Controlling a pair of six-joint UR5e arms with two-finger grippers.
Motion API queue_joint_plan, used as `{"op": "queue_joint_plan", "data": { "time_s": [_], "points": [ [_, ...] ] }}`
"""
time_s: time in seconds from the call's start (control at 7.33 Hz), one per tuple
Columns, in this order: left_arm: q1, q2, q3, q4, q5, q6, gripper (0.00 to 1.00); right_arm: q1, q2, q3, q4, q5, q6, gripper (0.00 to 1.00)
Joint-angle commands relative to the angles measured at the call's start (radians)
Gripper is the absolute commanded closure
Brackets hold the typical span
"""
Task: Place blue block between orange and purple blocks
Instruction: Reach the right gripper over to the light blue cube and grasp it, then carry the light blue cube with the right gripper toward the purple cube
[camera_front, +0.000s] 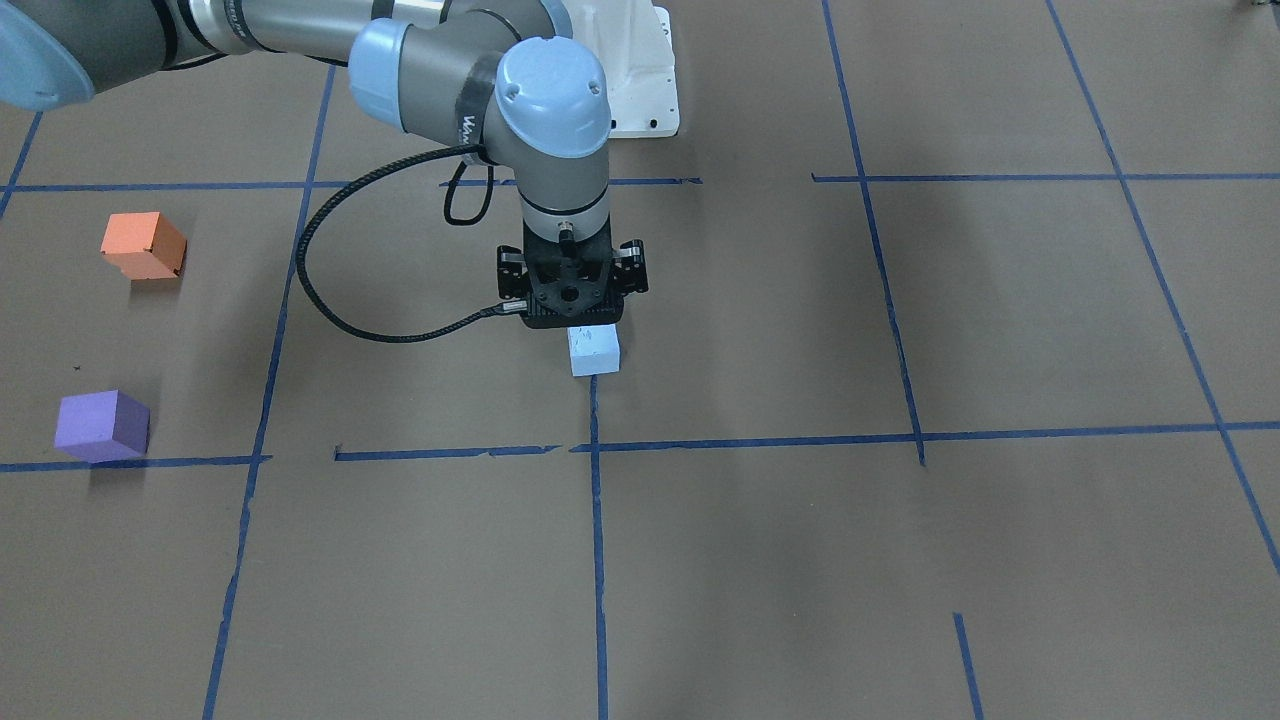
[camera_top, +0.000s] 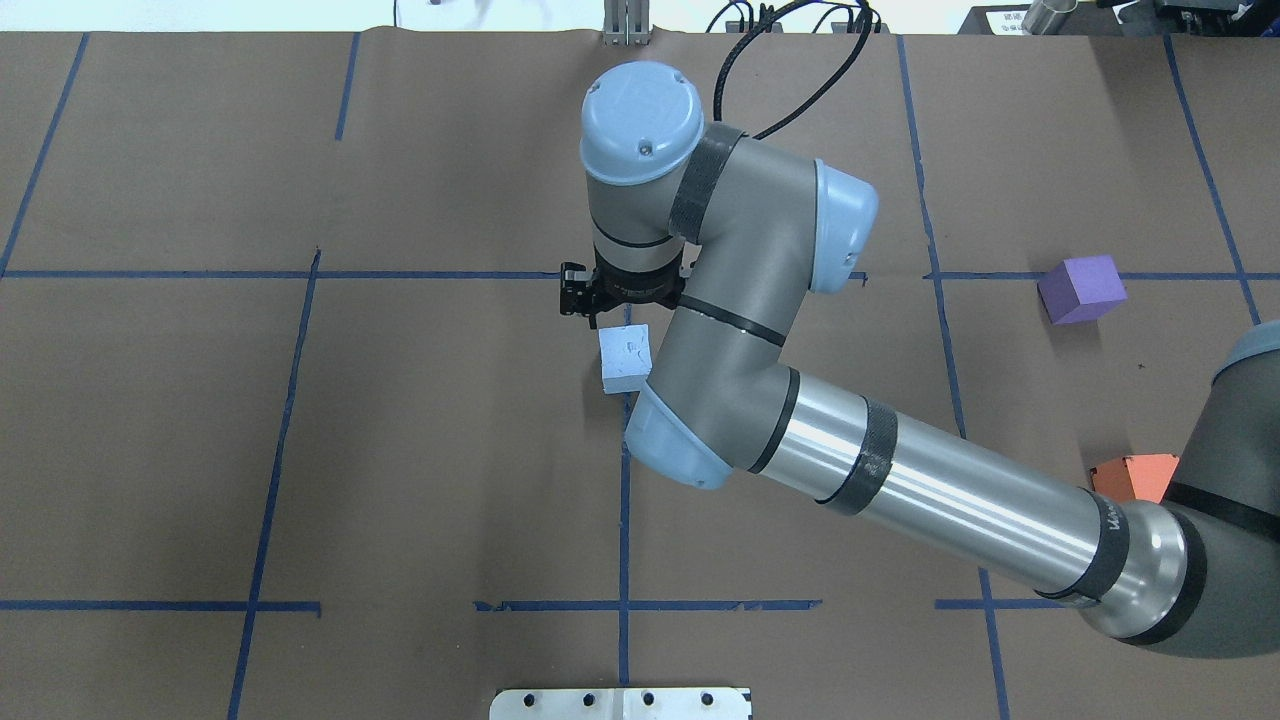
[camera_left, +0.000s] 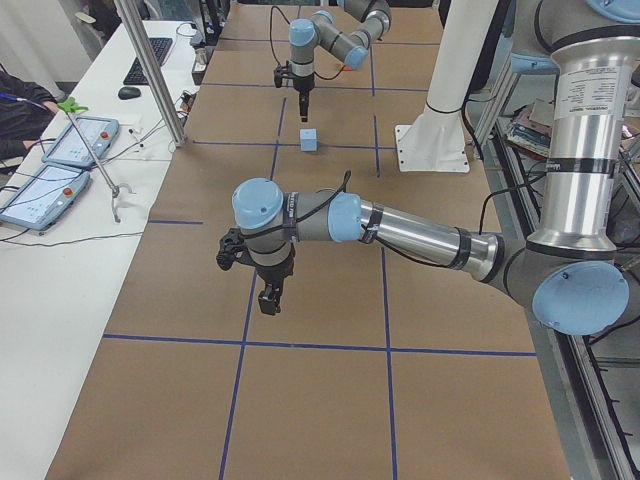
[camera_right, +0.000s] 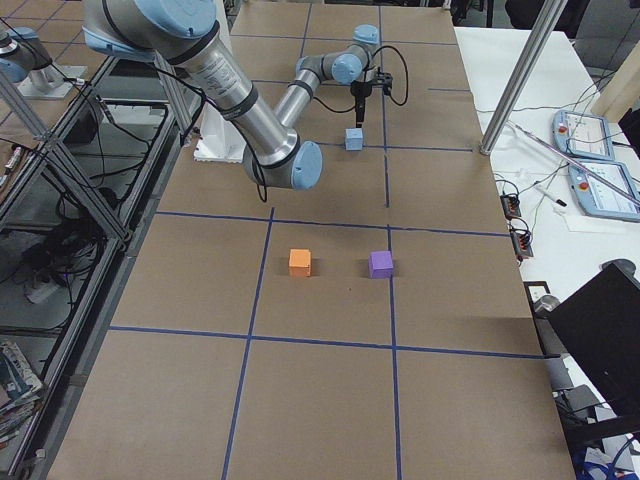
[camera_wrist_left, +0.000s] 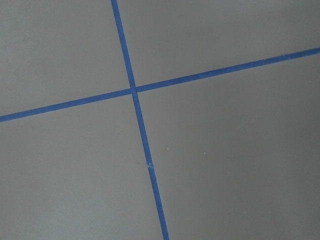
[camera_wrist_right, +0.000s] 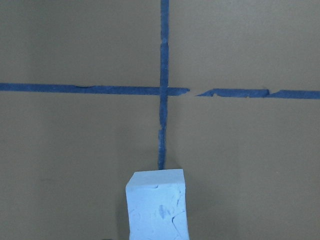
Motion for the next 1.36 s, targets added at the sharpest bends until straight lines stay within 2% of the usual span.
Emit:
{"op": "queue_joint_plan", "data": {
  "time_s": [0.0, 0.14, 0.27, 0.55, 0.68, 0.82, 0.95, 1.09, 1.23],
  "points": [
    [0.0, 0.0, 0.0, -0.001, 0.0, -0.006, 0.0, -0.036, 0.005, -0.099, 0.119, -0.039, 0.007, 0.0],
    [-0.001, 0.0, 0.0, -0.001, 0.0, -0.006, 0.0, -0.036, 0.006, -0.149, 0.18, -0.039, 0.007, 0.0],
    [0.0, 0.0, 0.0, -0.001, 0.0, -0.007, 0.0, -0.045, 0.005, -0.157, 0.182, -0.041, 0.007, 0.0],
    [0.0, 0.0, 0.0, -0.001, 0.0, -0.007, 0.0, -0.083, 0.002, -0.216, 0.191, -0.103, 0.001, 0.0],
    [-0.001, 0.0, 0.0, -0.001, 0.0, -0.007, 0.0, -0.083, 0.003, -0.217, 0.192, -0.103, 0.007, 0.05],
    [0.0, 0.002, 0.0, -0.001, 0.0, -0.006, 0.0, -0.082, 0.005, -0.217, 0.195, -0.103, 0.007, 0.54],
    [-0.001, 0.002, 0.0, -0.001, 0.0, -0.006, 0.0, -0.076, 0.008, -0.215, 0.198, -0.102, 0.007, 0.93],
    [0.0, 0.002, 0.0, -0.001, 0.0, -0.006, 0.0, -0.047, 0.008, -0.201, 0.193, -0.093, 0.007, 0.96],
    [-0.001, 0.002, 0.001, -0.001, 0.0, -0.006, 0.0, 0.014, -0.009, -0.162, 0.173, -0.037, 0.004, 0.97]
  ]
}}
